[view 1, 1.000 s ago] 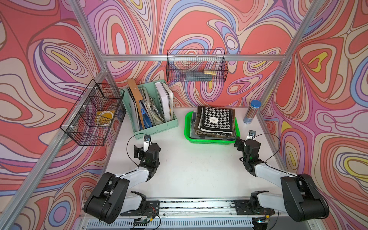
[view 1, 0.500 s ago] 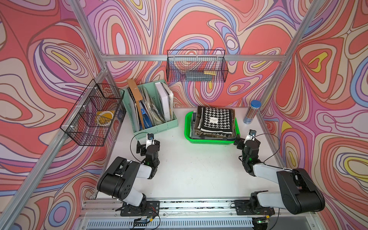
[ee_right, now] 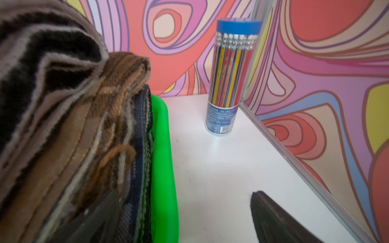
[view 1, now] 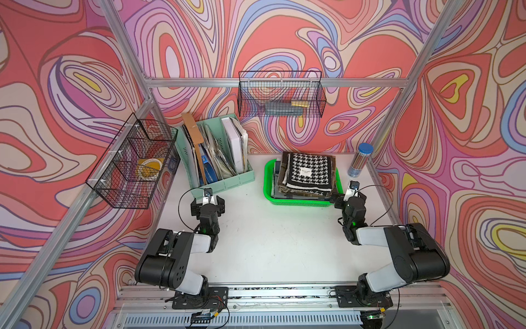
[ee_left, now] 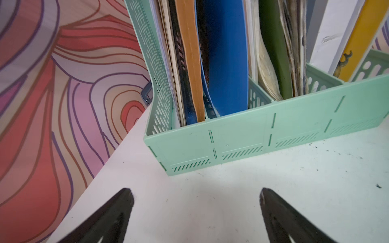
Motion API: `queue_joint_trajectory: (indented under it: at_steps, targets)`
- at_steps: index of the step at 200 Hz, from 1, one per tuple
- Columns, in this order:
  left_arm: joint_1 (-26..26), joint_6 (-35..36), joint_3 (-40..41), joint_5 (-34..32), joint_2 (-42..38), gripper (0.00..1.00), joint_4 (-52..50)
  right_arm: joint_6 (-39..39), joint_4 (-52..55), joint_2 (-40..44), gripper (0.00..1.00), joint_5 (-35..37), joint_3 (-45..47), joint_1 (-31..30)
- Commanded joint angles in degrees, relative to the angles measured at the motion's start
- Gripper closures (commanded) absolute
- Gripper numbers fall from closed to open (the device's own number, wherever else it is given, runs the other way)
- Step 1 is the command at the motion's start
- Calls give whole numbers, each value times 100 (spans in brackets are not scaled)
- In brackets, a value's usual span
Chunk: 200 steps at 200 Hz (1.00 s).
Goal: Put the folded scarf in the basket
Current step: Reset both arms
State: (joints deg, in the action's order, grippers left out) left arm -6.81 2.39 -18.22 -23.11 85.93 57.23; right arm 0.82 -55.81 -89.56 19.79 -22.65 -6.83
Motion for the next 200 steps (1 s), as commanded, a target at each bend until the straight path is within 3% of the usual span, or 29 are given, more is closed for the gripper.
queue_joint_trajectory:
  at_steps: [1, 7, 19, 33, 46, 59, 78, 83, 91, 200]
  targets:
    - [245, -314, -102, 866, 252, 1, -195, -277, -952, -555, 2, -113, 137, 14]
    - [260, -219, -90, 801, 440, 1, 252, -182, -623, -432, 2, -188, 110, 17]
    - [282, -366, -262, 974, 75, 1, -735, -226, -629, -485, 2, -259, 48, 49]
    - [283, -233, -164, 997, 352, 1, -65, -192, -246, -436, 2, -464, -85, 86]
    - [285, -371, -272, 917, 163, 1, -630, -212, -79, -490, 2, -623, -213, 138]
    - [285, -304, -170, 856, 324, 1, -129, -163, 179, -494, 2, -847, -323, 234]
    - [284, -371, -252, 854, 222, 1, -494, -37, 104, -726, 2, -1280, -366, 454]
    - [285, -342, -225, 852, 285, 1, -344, -75, -234, -833, 2, -1242, -312, 463]
    - [285, -317, -213, 843, 289, 1, -266, -45, 126, -697, 2, -1271, -329, 470]
    - [285, -336, -226, 857, 262, 1, -352, -53, -35, -758, 2, -1273, -327, 470]
